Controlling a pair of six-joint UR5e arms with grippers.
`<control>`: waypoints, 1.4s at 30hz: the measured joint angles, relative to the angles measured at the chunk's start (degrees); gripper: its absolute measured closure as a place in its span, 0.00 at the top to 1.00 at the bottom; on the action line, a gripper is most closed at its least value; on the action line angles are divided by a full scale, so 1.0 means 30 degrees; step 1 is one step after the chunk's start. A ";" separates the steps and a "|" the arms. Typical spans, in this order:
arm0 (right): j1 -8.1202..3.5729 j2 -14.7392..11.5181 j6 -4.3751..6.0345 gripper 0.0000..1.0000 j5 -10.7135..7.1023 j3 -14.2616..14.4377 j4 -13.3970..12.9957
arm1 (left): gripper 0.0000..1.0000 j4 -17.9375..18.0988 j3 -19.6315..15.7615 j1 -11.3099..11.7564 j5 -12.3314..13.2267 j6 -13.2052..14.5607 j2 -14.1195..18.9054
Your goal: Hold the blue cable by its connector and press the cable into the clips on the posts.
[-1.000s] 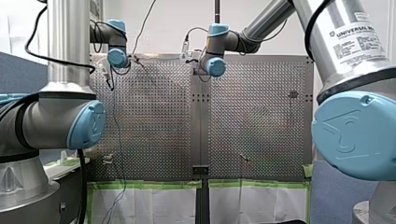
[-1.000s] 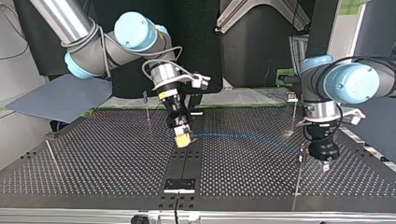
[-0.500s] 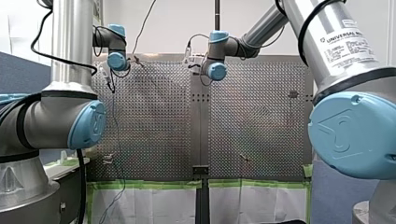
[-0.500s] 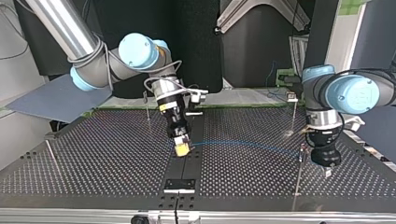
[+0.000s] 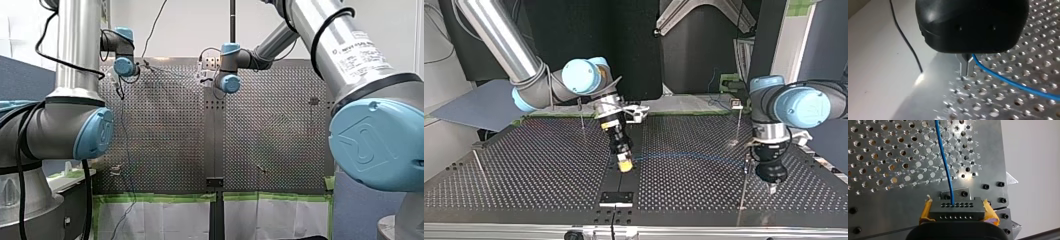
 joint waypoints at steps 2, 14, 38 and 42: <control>-0.0101 0.0081 0.0073 0.00 -0.0049 -0.0275 0.0091 | 0.00 -0.0007 0.0094 0.0043 0.0092 -0.0037 -0.0232; -0.0504 0.0233 0.0192 0.00 -0.0409 -0.2137 0.0331 | 0.12 0.0309 0.0150 0.0433 0.0586 -0.0649 -0.0444; -0.0495 0.0248 0.0081 0.00 -0.0484 -0.2452 0.1154 | 1.00 -0.2146 0.0130 0.0222 -0.0729 0.0784 -0.0256; -0.0506 0.0254 0.0079 0.00 -0.0485 -0.2457 0.1160 | 1.00 -0.2795 -0.0047 0.0119 -0.0536 0.1358 0.0051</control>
